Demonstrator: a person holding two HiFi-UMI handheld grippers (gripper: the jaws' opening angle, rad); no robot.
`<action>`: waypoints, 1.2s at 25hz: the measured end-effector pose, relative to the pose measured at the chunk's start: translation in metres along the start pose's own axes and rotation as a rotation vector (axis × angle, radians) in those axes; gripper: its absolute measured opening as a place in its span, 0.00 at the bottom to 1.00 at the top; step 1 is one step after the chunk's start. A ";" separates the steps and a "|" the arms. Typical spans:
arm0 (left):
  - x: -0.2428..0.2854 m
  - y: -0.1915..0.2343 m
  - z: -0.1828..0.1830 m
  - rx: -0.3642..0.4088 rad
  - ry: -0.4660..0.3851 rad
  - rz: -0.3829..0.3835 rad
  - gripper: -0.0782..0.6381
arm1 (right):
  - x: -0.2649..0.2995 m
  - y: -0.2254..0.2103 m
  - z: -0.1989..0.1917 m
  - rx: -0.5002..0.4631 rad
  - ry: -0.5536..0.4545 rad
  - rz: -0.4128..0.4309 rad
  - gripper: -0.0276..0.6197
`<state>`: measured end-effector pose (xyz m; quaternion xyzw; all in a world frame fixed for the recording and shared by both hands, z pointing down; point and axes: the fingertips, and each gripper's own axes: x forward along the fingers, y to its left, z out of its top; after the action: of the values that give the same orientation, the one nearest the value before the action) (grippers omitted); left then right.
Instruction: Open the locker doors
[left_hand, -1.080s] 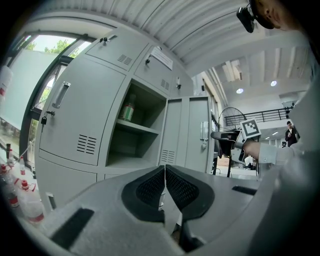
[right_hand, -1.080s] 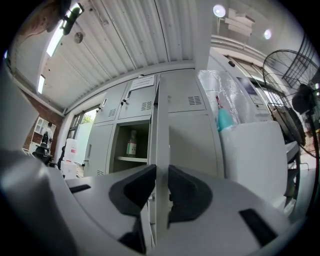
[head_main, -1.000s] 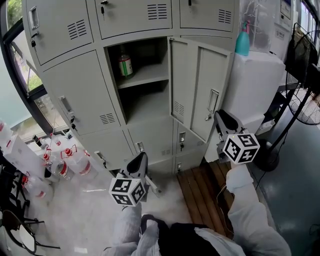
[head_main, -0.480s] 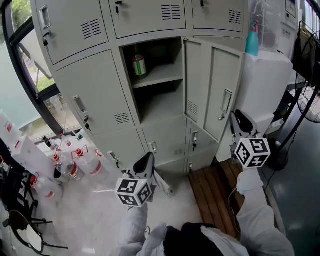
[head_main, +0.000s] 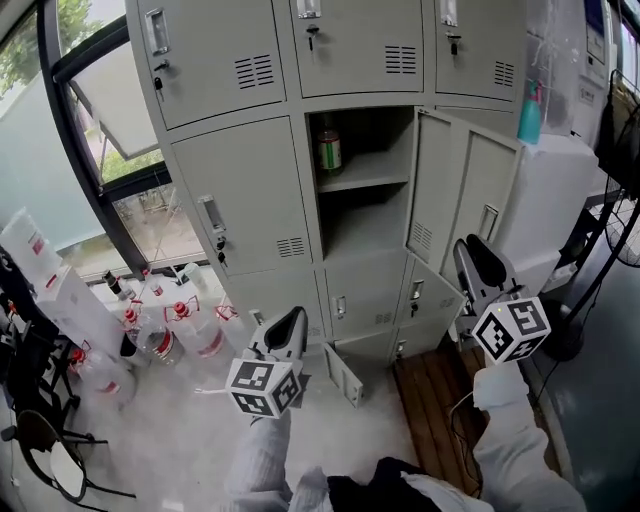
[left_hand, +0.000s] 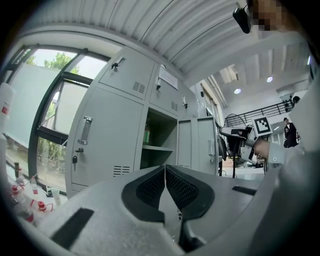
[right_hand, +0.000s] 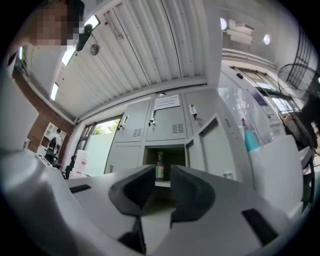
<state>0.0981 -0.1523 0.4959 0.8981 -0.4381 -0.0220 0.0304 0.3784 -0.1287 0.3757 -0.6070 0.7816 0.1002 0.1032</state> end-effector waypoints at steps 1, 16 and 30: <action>-0.007 0.005 0.006 0.002 -0.008 0.003 0.13 | 0.005 0.015 0.000 0.004 0.006 0.026 0.16; -0.108 0.103 0.089 0.078 -0.116 0.122 0.12 | 0.106 0.265 0.002 0.306 0.075 0.503 0.20; -0.086 0.185 0.165 0.083 -0.183 0.162 0.13 | 0.235 0.338 0.061 0.322 0.103 0.679 0.23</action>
<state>-0.1114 -0.2041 0.3463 0.8547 -0.5105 -0.0830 -0.0454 -0.0033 -0.2474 0.2616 -0.2938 0.9481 -0.0260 0.1186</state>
